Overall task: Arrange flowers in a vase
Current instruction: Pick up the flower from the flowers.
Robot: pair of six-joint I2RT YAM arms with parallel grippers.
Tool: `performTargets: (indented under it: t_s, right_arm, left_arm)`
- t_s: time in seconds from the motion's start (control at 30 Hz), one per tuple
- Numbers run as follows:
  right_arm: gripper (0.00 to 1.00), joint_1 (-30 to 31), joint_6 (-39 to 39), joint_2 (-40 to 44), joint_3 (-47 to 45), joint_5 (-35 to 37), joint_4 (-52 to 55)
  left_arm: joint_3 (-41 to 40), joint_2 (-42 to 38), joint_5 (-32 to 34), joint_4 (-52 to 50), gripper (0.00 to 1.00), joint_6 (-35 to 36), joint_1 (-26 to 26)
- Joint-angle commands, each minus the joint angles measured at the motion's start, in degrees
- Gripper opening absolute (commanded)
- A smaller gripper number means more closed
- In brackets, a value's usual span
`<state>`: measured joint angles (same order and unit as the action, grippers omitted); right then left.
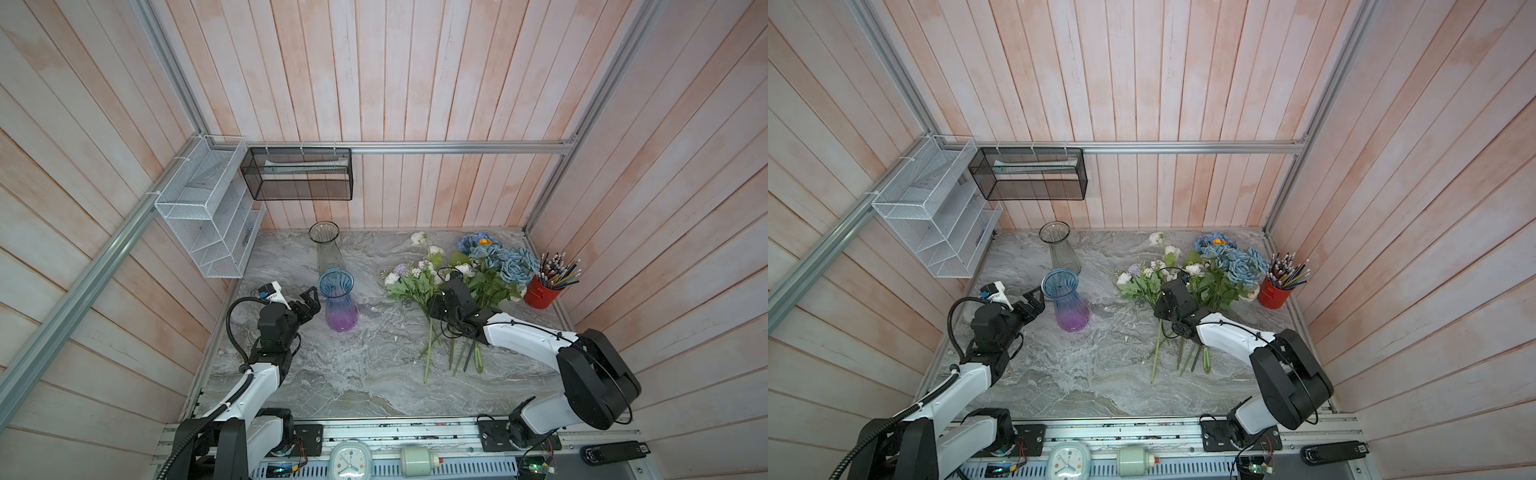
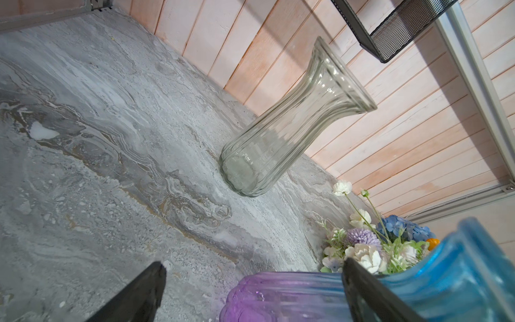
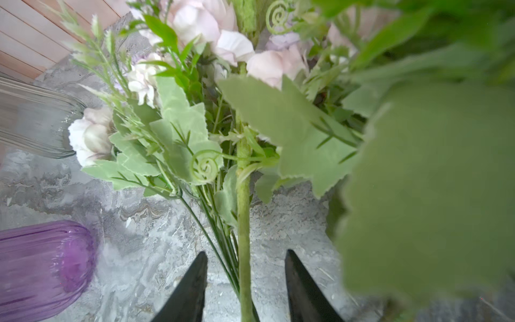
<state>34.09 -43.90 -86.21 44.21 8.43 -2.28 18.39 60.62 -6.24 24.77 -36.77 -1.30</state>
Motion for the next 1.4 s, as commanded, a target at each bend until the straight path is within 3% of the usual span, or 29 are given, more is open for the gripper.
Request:
performTargets:
  t_s: [0.0,0.47,0.73,0.87,1.0,1.13,1.37]
  right_arm:
    - [0.37,-1.8,-3.6,-1.7,-1.8,-3.2,-3.9]
    - [0.0,-3.4,-3.7,-2.4,-3.5,-7.9,-7.5]
    - [0.0,-3.9,-0.7,2.9,-3.9,-5.8,-5.7]
    - [0.0,-4.4,5.0,7.3,-1.8,-7.9,-3.9]
    - [0.0,-4.5,9.8,14.0,0.0,-5.6,-2.9]
    - [0.0,-5.9,12.5,19.5,1.8,-4.7,-2.7]
    - [0.0,-7.6,18.5,21.0,7.4,-5.7,-2.8]
  left_arm:
    - [-1.3,-1.2,-0.7,-0.4,1.0,-0.8,-0.4]
    - [-0.8,-1.2,1.6,-2.0,1.0,1.4,-0.2]
    - [2.2,1.6,1.4,-2.1,1.0,3.0,0.3]
    - [3.5,2.6,1.5,-1.8,1.0,2.8,0.8]
    - [6.0,5.1,0.8,-2.0,1.0,2.6,1.1]
    - [8.4,8.4,0.9,-2.2,1.0,0.7,1.5]
    - [12.4,14.2,-3.0,-0.8,1.0,-3.3,1.6]
